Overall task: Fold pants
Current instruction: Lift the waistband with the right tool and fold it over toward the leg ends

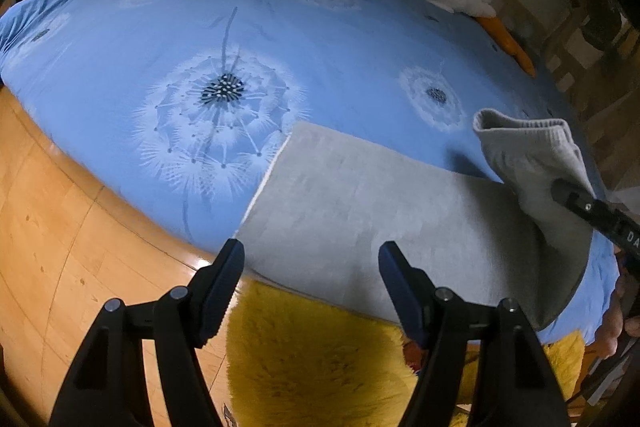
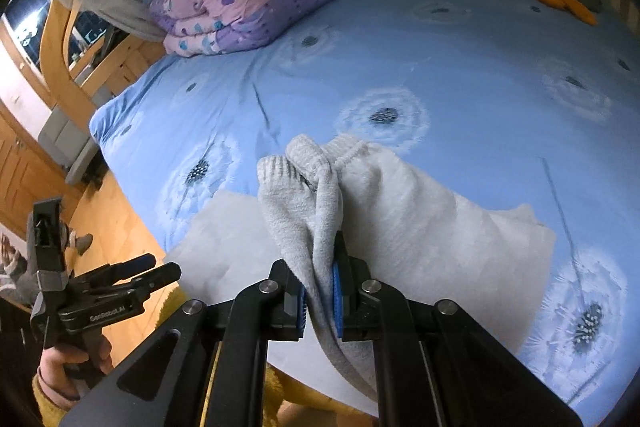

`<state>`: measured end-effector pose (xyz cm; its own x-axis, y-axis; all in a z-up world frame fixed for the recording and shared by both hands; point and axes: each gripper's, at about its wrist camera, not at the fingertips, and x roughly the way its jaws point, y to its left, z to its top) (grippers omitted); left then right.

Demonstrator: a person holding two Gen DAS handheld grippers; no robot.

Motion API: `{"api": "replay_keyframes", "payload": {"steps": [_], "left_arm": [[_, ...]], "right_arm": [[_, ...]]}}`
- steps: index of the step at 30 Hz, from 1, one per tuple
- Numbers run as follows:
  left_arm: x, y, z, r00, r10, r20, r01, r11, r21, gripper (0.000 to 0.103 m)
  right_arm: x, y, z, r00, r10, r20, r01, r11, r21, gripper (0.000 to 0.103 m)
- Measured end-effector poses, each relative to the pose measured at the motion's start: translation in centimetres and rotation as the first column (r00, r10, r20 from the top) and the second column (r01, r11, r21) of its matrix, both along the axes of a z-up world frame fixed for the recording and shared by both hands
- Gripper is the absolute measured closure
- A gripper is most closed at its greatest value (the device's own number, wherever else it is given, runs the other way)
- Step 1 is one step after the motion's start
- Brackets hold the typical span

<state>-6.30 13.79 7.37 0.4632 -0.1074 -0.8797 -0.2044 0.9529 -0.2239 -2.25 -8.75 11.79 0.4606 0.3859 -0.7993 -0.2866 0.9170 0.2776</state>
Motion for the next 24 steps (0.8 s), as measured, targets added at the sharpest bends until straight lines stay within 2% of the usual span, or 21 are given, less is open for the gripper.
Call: {"api": "replay_keyframes", "payload": {"steps": [9, 21, 24], "left_arm": [[-1.2, 2.5, 0.4, 0.998, 0.061, 0.025, -0.060, 0.998, -0.021, 0.030], [-2.4, 5.3, -0.4, 0.991, 0.133, 0.023, -0.132, 0.990, -0.042, 0.030], [-2.5, 5.7, -0.6, 0.990, 0.140, 0.020, -0.139, 0.989, -0.047, 0.030]], "right_arm": [[0.6, 6.1, 0.0, 0.994, 0.110, 0.008, -0.109, 0.993, -0.048, 0.094], [0.6, 13.7, -5.0, 0.967, 0.243, -0.073, -0.250, 0.960, -0.123, 0.094], [0.5, 14.3, -6.6, 0.957, 0.263, -0.125, -0.278, 0.953, -0.122, 0.086]]}}
